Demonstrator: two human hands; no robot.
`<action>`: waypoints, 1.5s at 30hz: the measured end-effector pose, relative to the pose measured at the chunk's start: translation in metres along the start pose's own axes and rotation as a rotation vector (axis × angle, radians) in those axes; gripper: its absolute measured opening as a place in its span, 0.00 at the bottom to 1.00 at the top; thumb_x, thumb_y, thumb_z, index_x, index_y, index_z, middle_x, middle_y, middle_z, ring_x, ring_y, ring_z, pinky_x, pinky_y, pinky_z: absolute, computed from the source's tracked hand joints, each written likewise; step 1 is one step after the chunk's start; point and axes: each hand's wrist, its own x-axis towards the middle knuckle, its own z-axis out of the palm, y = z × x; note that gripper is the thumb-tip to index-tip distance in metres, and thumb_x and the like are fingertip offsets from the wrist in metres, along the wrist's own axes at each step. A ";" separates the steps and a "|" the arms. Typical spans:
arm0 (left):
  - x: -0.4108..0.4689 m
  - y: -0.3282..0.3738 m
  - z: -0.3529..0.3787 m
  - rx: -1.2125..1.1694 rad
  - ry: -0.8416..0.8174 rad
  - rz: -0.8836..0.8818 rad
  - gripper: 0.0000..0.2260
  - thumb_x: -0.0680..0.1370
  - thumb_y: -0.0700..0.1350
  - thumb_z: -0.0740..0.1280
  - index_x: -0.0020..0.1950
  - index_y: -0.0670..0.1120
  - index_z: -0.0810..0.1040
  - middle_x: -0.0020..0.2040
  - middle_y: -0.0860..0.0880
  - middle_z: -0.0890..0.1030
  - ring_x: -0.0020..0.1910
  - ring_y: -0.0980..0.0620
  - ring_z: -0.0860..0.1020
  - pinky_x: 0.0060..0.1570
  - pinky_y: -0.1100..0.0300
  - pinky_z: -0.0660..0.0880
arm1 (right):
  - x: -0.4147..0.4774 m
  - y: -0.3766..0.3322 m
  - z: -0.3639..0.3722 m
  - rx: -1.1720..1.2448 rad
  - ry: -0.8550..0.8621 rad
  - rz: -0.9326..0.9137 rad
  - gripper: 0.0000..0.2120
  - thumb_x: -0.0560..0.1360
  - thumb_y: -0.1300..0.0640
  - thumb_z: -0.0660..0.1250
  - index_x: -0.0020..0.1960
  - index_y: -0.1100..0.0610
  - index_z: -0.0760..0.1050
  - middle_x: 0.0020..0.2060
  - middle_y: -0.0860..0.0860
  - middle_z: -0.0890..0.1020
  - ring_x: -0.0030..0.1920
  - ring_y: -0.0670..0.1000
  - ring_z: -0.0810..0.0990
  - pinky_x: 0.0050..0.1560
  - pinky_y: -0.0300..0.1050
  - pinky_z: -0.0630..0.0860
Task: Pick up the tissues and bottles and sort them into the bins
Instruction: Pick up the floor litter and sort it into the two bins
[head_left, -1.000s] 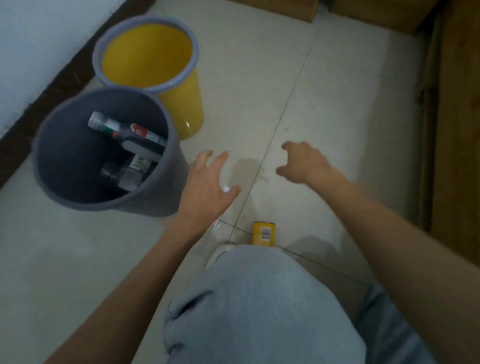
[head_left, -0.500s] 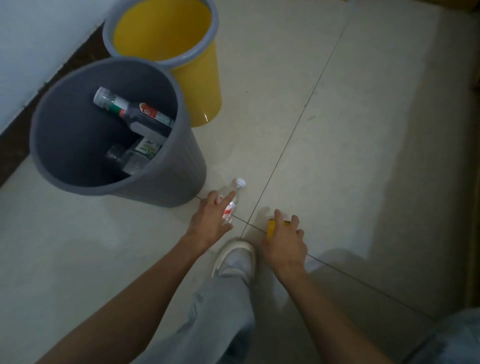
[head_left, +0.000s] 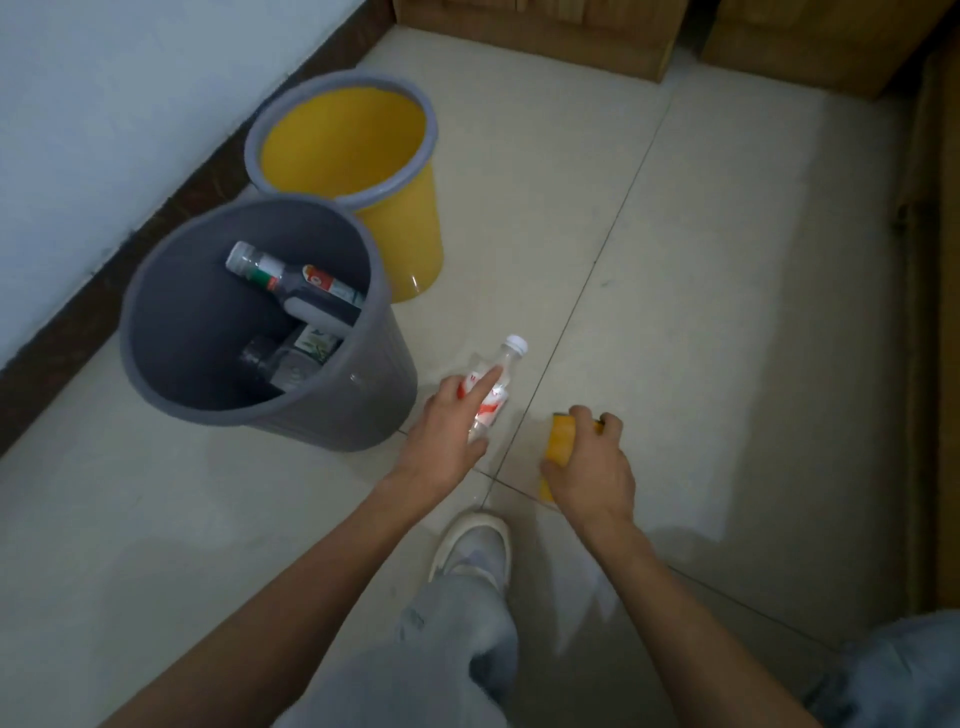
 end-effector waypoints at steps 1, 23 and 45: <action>0.003 0.013 -0.014 -0.020 0.034 0.015 0.41 0.79 0.46 0.74 0.82 0.66 0.51 0.74 0.50 0.67 0.68 0.46 0.75 0.64 0.47 0.79 | 0.006 -0.007 -0.016 0.014 0.026 -0.016 0.31 0.72 0.51 0.74 0.72 0.47 0.65 0.69 0.56 0.64 0.52 0.66 0.81 0.49 0.55 0.79; -0.038 -0.086 -0.263 -0.214 0.586 -0.329 0.33 0.73 0.56 0.71 0.77 0.61 0.66 0.52 0.53 0.81 0.47 0.54 0.81 0.47 0.56 0.78 | 0.017 -0.326 -0.111 0.145 -0.042 -0.790 0.38 0.71 0.47 0.80 0.75 0.45 0.65 0.71 0.52 0.67 0.64 0.57 0.76 0.58 0.53 0.79; -0.022 -0.108 -0.223 -0.043 0.331 -0.563 0.42 0.79 0.62 0.70 0.85 0.59 0.48 0.77 0.41 0.64 0.74 0.37 0.67 0.71 0.42 0.69 | 0.046 -0.328 -0.067 -0.266 -0.109 -0.758 0.34 0.77 0.46 0.74 0.77 0.50 0.64 0.72 0.56 0.69 0.69 0.59 0.75 0.64 0.57 0.78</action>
